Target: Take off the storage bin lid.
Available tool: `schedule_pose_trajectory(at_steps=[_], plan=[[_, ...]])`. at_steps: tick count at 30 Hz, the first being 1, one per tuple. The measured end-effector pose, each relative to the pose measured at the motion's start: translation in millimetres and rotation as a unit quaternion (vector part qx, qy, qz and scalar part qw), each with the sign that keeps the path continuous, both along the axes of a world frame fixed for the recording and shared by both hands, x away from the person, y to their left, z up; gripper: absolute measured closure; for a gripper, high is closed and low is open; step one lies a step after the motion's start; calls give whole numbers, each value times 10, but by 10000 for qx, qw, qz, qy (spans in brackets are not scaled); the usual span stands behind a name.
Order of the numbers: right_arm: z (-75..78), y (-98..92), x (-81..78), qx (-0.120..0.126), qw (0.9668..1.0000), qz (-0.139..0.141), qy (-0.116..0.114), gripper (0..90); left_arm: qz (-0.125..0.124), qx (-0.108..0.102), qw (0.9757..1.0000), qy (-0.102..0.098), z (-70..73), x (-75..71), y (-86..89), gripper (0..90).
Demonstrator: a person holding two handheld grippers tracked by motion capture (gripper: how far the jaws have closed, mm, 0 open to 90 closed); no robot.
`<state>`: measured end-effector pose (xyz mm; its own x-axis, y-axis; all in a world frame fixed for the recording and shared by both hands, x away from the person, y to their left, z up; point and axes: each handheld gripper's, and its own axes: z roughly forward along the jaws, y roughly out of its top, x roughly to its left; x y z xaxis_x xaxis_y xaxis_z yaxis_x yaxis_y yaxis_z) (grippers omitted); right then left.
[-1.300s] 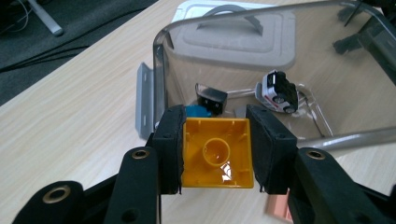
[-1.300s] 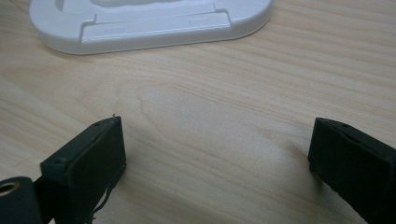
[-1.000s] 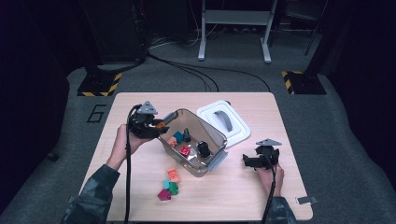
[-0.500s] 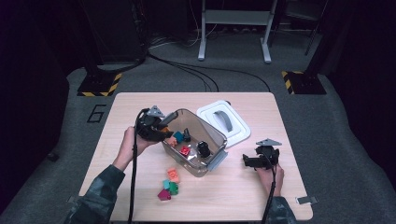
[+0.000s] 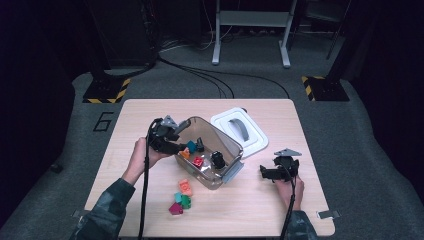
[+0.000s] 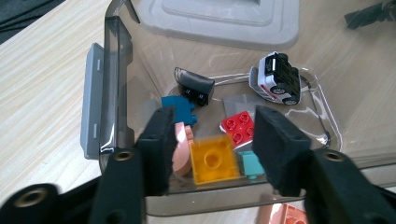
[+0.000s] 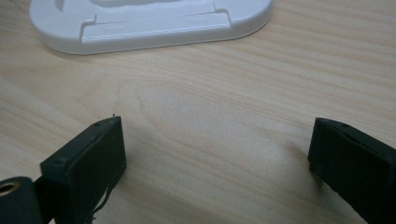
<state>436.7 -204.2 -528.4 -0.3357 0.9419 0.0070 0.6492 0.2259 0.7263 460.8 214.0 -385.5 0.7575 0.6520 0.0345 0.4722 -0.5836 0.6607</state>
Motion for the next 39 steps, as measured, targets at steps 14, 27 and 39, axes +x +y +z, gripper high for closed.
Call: schedule_pose_trajectory(at_steps=[14, 27, 39], plan=[[0, 0, -1, 1, 10000, 0, 0, 32, 57, -184, 9985, -520, 190, -500, 265, 221], [1, -1, -2, -4, 10000, 11, 4, 33, 267, -114, 9995, -104, -350, -819, 495, 152], [0, 1, -1, 3, 10000, -3, 0, 33, -112, -37, 9991, 397, -850, -1035, 311, 118]])
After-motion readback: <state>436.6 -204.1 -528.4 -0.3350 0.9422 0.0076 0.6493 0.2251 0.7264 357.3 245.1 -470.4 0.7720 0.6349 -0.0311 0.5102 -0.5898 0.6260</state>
